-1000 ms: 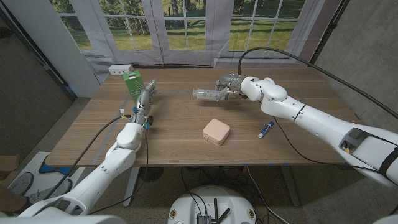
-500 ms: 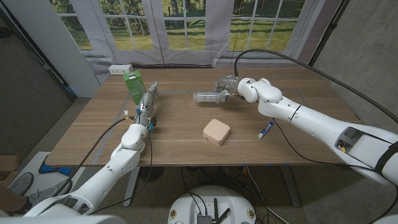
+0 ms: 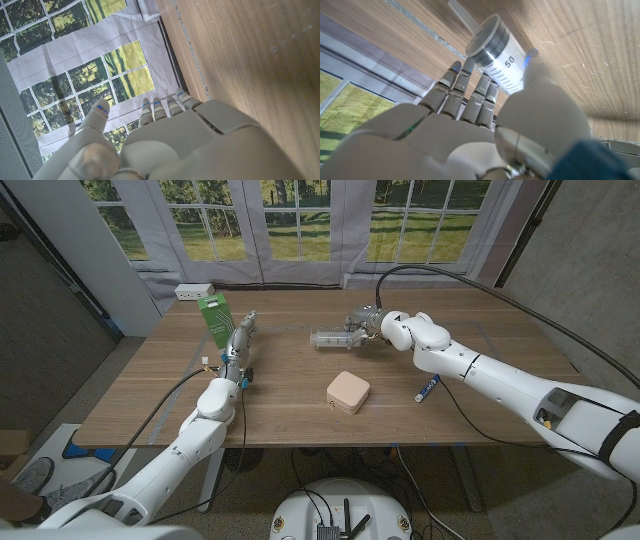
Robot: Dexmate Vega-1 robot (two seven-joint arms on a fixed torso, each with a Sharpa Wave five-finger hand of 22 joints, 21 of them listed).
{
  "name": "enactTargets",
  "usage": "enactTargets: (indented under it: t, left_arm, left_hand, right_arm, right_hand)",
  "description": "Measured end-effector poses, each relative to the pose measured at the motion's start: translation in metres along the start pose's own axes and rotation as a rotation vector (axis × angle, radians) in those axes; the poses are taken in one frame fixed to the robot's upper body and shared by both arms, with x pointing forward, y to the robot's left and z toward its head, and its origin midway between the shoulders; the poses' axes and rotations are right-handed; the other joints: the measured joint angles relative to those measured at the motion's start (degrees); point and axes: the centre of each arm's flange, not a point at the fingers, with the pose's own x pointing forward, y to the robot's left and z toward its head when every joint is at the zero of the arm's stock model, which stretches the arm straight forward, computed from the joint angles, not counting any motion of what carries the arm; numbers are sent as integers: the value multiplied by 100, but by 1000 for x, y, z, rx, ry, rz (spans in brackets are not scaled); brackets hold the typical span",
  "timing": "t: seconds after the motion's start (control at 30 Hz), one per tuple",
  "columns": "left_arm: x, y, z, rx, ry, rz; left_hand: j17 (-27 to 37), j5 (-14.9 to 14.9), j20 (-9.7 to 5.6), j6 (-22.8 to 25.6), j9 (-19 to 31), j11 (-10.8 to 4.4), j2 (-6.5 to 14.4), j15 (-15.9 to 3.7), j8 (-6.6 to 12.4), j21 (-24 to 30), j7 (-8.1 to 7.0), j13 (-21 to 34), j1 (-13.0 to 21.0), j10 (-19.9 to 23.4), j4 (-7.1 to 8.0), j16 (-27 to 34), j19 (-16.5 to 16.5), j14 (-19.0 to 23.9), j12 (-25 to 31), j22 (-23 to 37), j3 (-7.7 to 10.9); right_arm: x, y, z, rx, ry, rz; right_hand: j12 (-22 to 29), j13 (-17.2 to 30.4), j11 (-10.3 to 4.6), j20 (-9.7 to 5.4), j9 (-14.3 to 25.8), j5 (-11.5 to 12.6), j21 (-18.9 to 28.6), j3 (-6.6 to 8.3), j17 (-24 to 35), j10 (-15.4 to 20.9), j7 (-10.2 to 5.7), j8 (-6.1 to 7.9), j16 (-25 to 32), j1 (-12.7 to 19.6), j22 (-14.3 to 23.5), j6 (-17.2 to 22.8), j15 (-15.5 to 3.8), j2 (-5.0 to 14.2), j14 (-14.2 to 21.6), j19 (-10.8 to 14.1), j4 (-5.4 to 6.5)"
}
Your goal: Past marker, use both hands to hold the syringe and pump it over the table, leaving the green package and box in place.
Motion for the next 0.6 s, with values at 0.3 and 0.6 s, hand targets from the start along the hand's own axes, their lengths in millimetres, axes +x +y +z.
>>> enactTargets:
  t: [0.3,0.6]
  left_arm:
    - [-5,-3,0,-3,4,6]
    - [-8,-3,2,-3,4,12]
  left_hand:
    - [0,0,0,0,0,21,0,0,0,0,0,0,0,22,0,0,0,0,23,0,0]
    - [1,0,0,0,0,6,38,0,0,0,0,0,38,37,1,0,0,0,23,0,0]
  right_arm:
    - [2,9,-3,10,4,3]
    - [4,16,-3,17,8,7]
  right_hand:
    - [-11,-1,-30,0,1,-1,0,-7,0,-30,-5,-21,-47,0,0,-5,33,0,-31,43,-7]
    - [-16,-2,-61,0,5,-5,0,-23,-1,-61,-51,-22,-48,0,0,-52,23,0,-82,42,-23]
